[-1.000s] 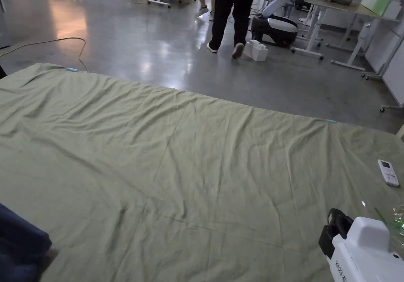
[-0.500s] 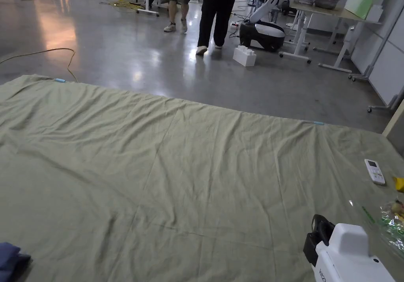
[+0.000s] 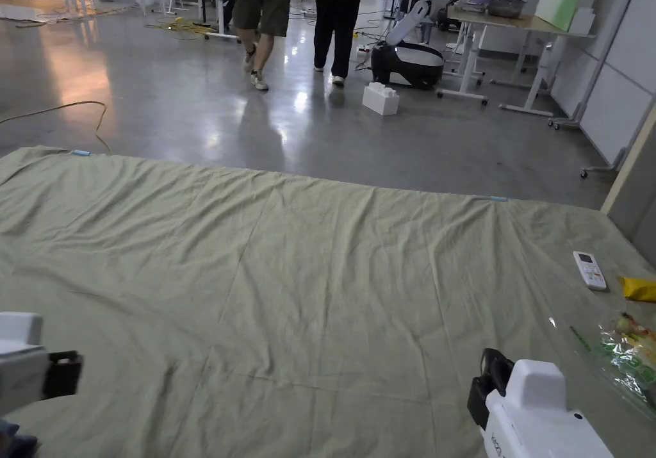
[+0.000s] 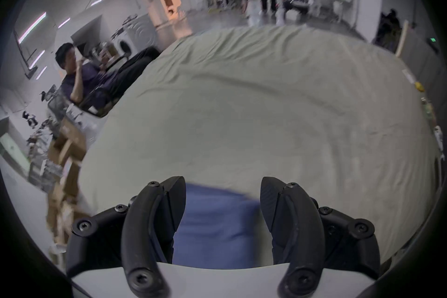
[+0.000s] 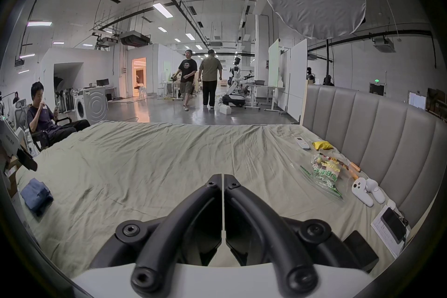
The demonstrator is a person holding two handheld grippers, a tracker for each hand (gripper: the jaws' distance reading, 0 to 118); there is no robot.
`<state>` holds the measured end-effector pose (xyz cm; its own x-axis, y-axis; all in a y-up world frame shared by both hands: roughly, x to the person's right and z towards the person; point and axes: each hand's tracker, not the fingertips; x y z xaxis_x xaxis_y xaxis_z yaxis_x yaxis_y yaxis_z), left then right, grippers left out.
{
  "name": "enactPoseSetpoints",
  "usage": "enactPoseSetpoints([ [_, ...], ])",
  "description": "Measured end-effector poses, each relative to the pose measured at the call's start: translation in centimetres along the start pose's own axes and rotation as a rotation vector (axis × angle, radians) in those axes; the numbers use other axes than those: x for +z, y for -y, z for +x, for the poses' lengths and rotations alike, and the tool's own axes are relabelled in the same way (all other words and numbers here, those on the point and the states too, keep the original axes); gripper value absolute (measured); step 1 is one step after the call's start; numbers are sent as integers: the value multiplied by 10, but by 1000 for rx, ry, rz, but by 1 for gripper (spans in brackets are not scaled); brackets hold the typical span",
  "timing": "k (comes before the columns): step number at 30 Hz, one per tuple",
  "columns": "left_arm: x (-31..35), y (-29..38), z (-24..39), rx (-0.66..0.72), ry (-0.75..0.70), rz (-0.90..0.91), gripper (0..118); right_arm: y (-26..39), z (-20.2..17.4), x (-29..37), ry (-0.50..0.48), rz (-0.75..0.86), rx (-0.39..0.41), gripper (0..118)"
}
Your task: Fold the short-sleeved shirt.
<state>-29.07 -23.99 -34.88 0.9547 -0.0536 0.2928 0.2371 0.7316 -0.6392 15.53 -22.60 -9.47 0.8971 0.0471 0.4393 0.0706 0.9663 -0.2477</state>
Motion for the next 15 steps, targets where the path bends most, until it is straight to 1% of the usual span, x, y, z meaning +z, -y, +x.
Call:
enactPoseSetpoints([
  [1,6,2,21,11,21,48,66,1,-1,0,0,1,-4,2],
  [2,11,2,37,0,11,130,66,1,-2,1,1,1,-4,2],
  [4,21,4,65,6,60,224,66,2,-5,2,-1,2,-6,2],
  [5,11,4,73,4,54,277,66,3,-6,2,-1,4,-3,2],
  [6,15,4,84,-6,42,318,66,3,-8,2,-1,6,1,2],
  [10,36,2,128,-43,27,459,66,1,-11,3,-4,11,-2,2],
  [15,57,2,155,-55,39,552,65,-2,-17,4,4,35,5,2],
])
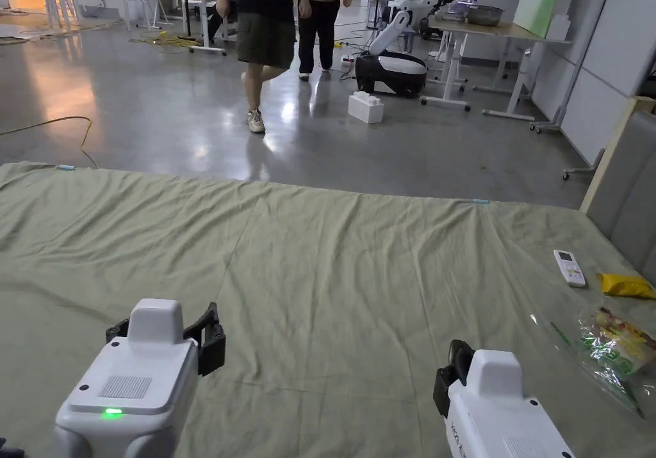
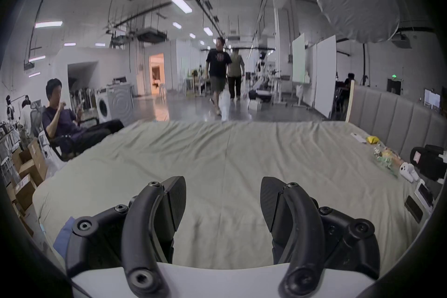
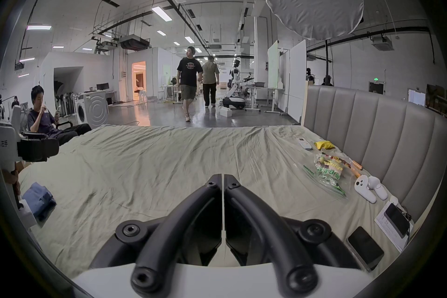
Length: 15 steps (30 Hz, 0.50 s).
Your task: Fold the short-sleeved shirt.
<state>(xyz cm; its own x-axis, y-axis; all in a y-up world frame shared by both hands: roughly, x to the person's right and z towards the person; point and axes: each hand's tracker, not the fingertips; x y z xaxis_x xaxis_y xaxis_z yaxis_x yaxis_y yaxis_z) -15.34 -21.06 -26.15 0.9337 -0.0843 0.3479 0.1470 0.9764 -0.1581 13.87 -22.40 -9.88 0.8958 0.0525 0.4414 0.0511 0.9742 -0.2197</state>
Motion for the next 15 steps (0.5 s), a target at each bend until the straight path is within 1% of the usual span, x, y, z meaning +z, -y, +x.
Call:
enactPoseSetpoints([
  [4,11,-2,14,-31,3,20,61,-2,-1,0,4,7,-8,2],
  [6,12,-2,17,-41,-5,16,47,-4,-2,-1,9,13,-11,2],
  [7,12,0,19,-37,-8,8,36,-5,-2,-1,9,16,-17,2],
  [8,13,2,19,-35,-4,4,20,-6,-2,-1,12,20,-20,2],
  [9,12,2,19,-25,14,-6,17,-6,-2,0,12,22,-21,2],
  [10,14,1,18,-19,21,-10,16,-6,-2,-1,12,23,-23,2],
  [11,14,2,20,-14,18,-17,8,-7,-2,-1,10,23,-24,2],
  [15,14,0,20,1,15,-26,5,-7,-3,-1,6,24,-26,2],
])
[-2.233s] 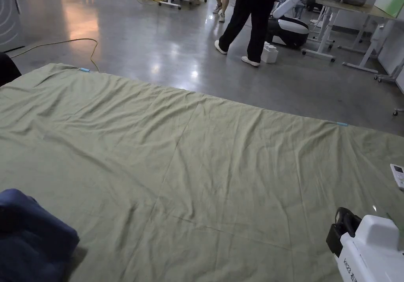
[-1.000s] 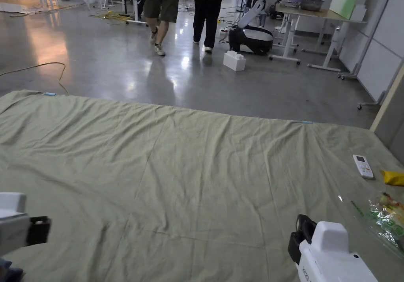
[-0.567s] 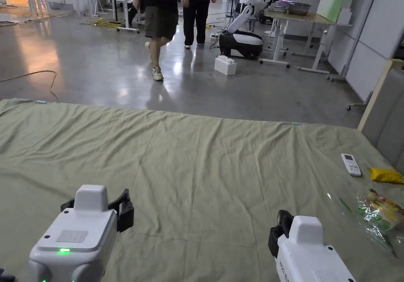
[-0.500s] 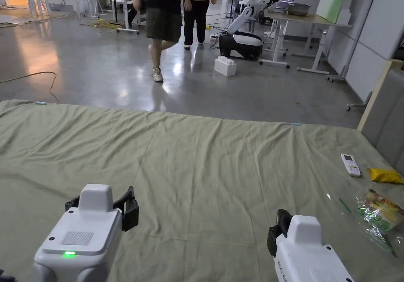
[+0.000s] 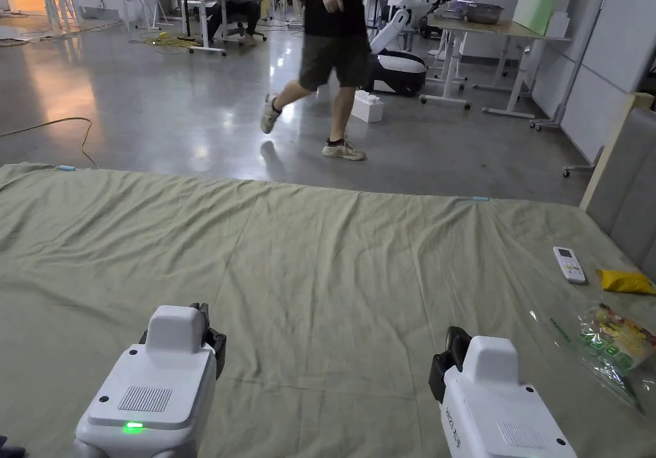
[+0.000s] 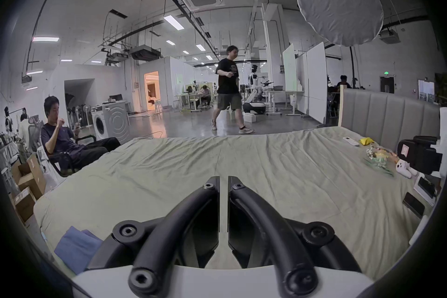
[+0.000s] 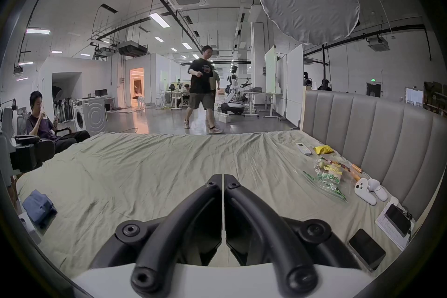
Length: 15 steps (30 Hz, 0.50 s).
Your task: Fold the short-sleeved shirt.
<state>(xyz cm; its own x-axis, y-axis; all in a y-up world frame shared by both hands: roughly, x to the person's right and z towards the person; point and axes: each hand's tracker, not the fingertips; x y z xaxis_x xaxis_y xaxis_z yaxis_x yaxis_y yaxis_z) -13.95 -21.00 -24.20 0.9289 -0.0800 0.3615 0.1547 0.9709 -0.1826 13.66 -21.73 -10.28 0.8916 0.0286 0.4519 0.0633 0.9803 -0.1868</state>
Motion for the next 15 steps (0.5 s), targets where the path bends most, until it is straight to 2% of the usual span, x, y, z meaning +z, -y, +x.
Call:
enactPoseSetpoints([
  [15,9,-1,5,-27,15,51,2,3,0,4,-12,-4,0,2],
])
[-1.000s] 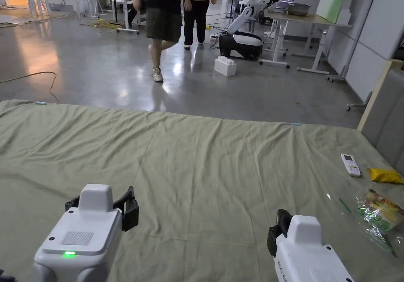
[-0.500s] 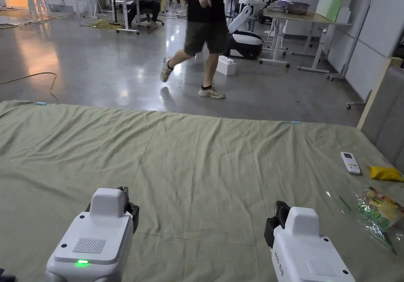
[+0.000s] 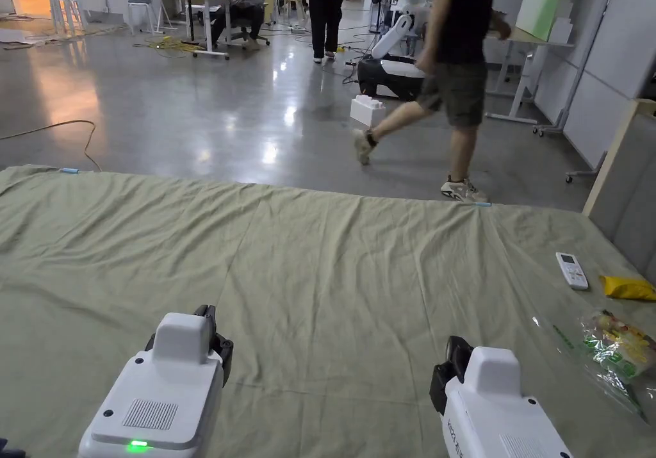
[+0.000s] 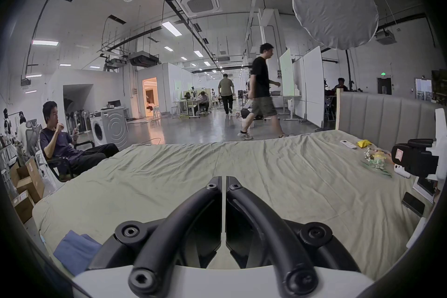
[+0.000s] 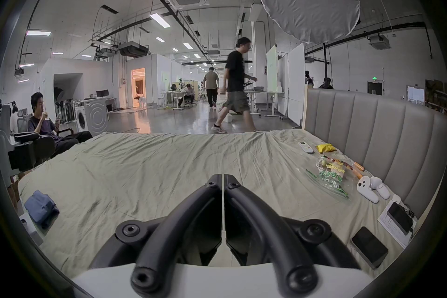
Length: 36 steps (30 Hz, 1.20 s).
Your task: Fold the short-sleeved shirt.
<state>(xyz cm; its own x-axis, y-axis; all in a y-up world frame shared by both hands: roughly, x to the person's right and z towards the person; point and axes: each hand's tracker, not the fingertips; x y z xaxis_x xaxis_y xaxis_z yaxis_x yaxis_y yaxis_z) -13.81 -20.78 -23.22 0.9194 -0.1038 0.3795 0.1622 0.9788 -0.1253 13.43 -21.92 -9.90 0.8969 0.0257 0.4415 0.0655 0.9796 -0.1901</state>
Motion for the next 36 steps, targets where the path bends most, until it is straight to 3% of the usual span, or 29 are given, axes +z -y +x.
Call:
enactPoseSetpoints([
  [16,-2,0,-2,33,34,2,6,5,3,-2,12,-7,0,3],
  [18,-2,0,-2,30,41,-2,33,6,3,-3,9,-15,-8,25],
  [20,0,2,0,15,36,17,63,7,1,-2,21,-9,-11,55],
  [22,2,4,2,-9,20,34,68,8,-2,-1,31,1,1,60],
  [23,2,5,2,-11,27,35,79,9,-3,1,31,8,9,79],
  [25,2,5,3,-12,26,23,81,9,-5,3,27,14,15,90],
  [32,5,8,-2,41,-7,21,82,9,-9,8,31,33,25,103],
  [36,4,9,-5,54,-20,17,84,6,-3,9,-16,30,-13,112],
])
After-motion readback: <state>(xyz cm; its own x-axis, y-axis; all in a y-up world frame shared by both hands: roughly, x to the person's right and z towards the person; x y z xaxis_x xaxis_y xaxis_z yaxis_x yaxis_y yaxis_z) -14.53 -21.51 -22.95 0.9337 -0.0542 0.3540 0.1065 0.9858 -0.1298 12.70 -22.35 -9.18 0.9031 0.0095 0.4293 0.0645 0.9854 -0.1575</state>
